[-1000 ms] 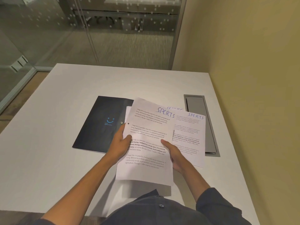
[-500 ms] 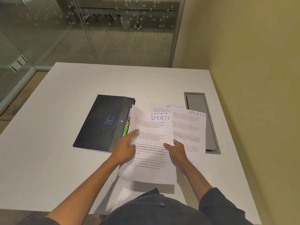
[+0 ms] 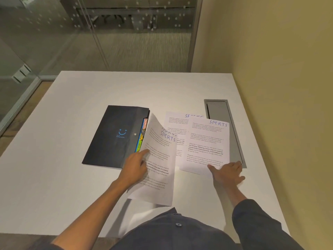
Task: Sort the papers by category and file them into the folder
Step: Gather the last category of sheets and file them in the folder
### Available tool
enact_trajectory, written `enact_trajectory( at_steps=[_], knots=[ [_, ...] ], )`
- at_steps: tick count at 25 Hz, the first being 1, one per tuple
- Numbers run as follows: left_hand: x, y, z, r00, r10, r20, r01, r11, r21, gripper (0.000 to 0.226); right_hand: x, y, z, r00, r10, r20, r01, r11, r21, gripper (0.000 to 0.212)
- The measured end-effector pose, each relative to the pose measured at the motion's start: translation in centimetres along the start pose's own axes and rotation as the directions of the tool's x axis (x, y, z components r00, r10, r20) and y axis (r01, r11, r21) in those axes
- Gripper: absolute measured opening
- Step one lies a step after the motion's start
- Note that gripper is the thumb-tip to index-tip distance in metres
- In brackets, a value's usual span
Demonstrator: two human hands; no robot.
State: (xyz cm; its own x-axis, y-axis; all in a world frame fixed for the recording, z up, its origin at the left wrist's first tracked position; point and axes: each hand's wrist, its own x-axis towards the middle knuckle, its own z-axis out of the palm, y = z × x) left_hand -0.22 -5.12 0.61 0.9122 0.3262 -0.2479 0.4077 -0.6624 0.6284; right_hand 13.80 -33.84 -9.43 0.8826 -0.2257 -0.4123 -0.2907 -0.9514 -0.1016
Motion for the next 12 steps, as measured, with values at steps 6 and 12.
enact_trajectory(
  at_steps=[6,12],
  knots=[
    [0.1,0.1,0.0,1.0,0.001,-0.012,-0.001,1.0,-0.016,0.043,0.0,0.2,-0.2,0.99,0.024,-0.136,-0.005,0.991,0.137,0.082],
    [0.4,0.2,0.1,1.0,-0.007,-0.018,0.007,1.0,0.004,0.042,-1.2,-0.1,-2.3,0.978,0.025,-0.205,0.12,0.74,0.662,0.013]
  ],
)
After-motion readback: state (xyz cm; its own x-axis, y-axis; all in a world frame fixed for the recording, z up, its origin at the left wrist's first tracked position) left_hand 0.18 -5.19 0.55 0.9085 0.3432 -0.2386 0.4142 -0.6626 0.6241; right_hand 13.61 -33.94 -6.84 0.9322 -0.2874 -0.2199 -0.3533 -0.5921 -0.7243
